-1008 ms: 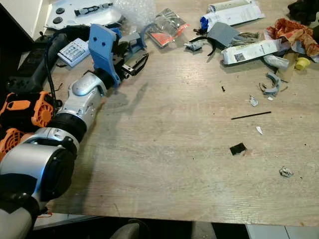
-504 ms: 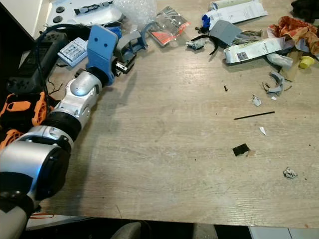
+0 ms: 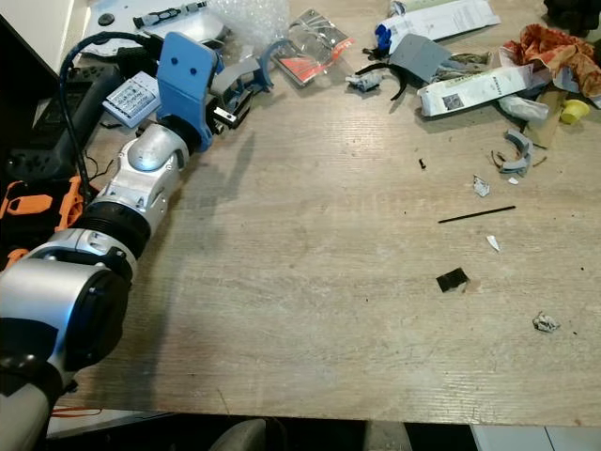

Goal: Picking trash to rubbish bin

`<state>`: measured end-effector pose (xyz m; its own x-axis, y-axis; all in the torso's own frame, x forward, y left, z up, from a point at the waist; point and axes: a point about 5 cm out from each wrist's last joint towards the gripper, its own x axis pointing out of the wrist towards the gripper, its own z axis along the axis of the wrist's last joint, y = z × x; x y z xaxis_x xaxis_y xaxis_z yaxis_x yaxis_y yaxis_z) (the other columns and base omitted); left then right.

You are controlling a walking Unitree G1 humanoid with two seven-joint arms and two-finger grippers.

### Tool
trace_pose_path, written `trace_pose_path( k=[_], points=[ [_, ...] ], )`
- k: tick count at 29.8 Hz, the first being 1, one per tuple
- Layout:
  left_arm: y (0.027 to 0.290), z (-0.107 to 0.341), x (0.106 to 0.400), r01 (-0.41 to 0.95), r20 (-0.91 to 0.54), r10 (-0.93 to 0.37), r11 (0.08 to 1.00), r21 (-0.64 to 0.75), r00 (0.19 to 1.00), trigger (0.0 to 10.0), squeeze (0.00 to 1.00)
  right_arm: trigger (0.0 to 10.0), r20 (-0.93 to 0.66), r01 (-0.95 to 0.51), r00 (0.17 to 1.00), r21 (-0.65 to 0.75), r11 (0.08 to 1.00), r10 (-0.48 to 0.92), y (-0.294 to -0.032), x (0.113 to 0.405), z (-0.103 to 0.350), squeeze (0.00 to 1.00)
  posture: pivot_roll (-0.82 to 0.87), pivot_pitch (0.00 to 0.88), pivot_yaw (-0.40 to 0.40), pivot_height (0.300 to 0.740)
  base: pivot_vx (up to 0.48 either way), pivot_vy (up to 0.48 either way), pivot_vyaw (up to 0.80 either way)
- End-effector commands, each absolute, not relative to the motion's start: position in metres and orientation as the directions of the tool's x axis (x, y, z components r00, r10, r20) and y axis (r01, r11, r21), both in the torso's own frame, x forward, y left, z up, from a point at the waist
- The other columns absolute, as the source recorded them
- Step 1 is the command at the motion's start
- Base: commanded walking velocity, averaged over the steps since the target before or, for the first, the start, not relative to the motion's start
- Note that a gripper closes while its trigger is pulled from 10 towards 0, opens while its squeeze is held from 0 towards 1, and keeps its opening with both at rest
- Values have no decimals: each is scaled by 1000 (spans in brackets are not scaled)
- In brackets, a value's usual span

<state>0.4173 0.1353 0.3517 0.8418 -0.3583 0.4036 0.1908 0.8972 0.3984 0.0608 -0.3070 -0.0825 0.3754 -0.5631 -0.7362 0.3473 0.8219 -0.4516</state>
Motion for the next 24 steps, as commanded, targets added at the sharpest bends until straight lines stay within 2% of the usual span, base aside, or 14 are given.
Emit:
trace_pose_path(
  k=[1, 8, 9, 10, 24],
  points=[
    [139, 342, 420, 186, 364, -338, 900, 394, 868, 10000, 0, 10000, -771, 347, 317, -448, 824, -553, -302, 36, -89, 0, -265, 678, 166, 740, 0, 0, 0],
    [142, 339, 421, 163, 349, -307, 909, 384, 886, 10000, 0, 10000, -766, 360, 327, -442, 822, -554, -303, 36, -87, 0, -280, 684, 165, 740, 0, 0, 0],
    [143, 337, 422, 160, 341, -302, 908, 388, 890, 6941, 0, 10000, -763, 366, 331, -438, 821, -555, -303, 37, -87, 0, -287, 684, 164, 740, 0, 0, 0],
    [143, 336, 422, 157, 336, -298, 909, 387, 894, 0, 0, 10000, -761, 371, 335, -435, 820, -555, -304, 38, -87, 0, -287, 684, 164, 740, 0, 0, 0],
    [148, 328, 423, 128, 312, -274, 900, 416, 910, 0, 0, 10000, -748, 401, 359, -417, 816, -558, -308, 45, -84, 0, -297, 679, 163, 740, 0, 0, 0]
  ],
)
